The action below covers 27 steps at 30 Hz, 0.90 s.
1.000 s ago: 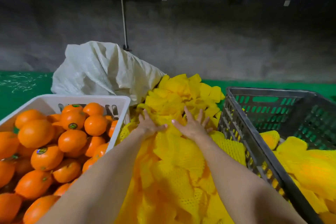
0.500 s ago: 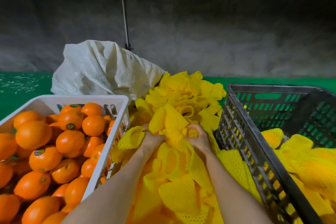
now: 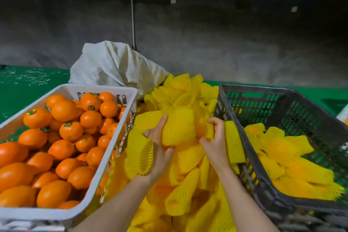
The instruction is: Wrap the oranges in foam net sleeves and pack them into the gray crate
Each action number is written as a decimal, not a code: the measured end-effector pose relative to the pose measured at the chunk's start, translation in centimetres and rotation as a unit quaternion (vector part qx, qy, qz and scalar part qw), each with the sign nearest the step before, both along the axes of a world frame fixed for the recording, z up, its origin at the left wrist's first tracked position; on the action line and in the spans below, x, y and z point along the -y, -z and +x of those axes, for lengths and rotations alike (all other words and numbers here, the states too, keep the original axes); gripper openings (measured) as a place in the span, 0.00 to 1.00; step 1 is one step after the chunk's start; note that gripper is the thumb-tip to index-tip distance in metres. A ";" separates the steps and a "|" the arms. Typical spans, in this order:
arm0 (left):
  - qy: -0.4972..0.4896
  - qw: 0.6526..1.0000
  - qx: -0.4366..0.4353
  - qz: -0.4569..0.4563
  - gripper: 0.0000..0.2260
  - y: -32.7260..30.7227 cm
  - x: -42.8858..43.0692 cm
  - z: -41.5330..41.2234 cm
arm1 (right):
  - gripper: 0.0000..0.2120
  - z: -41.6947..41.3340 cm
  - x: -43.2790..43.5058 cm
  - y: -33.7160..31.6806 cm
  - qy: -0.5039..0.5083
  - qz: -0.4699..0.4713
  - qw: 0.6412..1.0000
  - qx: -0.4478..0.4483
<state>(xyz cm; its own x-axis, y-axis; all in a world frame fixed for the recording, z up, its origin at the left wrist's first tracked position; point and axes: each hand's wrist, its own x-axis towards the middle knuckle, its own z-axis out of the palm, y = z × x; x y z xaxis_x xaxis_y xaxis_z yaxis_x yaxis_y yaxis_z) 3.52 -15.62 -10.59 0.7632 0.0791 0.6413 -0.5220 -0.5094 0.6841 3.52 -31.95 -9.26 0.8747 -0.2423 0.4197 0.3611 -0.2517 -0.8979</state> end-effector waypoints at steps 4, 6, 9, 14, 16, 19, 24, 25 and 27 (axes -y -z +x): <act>-0.019 0.993 0.052 0.109 0.30 0.9 -1.3 -4.3 | 0.36 -4.2 0.9 -0.6 -0.082 0.021 0.996 -0.009; -0.044 0.969 0.058 0.238 0.28 1.3 -2.0 -6.0 | 0.36 -5.4 1.4 -1.1 -0.095 -0.030 0.995 -0.018; -0.051 0.926 -0.017 0.374 0.24 2.0 -3.0 -7.9 | 0.32 -6.6 1.4 -2.2 -0.069 -0.164 0.984 -0.019; -0.001 0.853 -0.224 0.471 0.21 0.4 -4.2 -8.2 | 0.23 -5.6 0.4 -1.6 -0.103 -0.396 0.909 -0.077; 0.021 0.850 -0.266 0.454 0.19 -0.9 -4.6 -7.8 | 0.17 -5.4 0.0 -0.3 -0.111 -0.473 0.865 -0.124; 0.022 0.871 -0.287 0.398 0.21 -3.9 -5.1 -7.7 | 0.13 -5.8 -0.5 1.3 -0.119 -0.527 0.829 -0.144; -0.073 0.981 -0.014 0.180 0.15 -7.5 -4.9 -6.4 | 0.25 -5.7 -0.7 1.6 -0.110 -0.582 0.793 -0.144; -0.086 0.976 -0.015 0.201 0.19 -8.0 -4.9 -5.4 | 0.26 -5.7 -0.8 1.4 -0.100 -0.575 0.801 -0.129; -0.090 0.948 -0.078 0.294 0.29 -8.6 -5.2 -2.9 | 0.29 -5.8 -1.0 0.9 -0.097 -0.547 0.826 -0.093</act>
<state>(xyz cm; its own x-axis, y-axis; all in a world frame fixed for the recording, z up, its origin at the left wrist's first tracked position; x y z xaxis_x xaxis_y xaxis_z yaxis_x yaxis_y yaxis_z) 0.64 -10.37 -2.00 0.8601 -0.1193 0.4960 -0.3066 -0.8980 0.3157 -2.33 -30.98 -10.18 0.9263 0.3461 0.1491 0.3720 -0.9029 -0.2155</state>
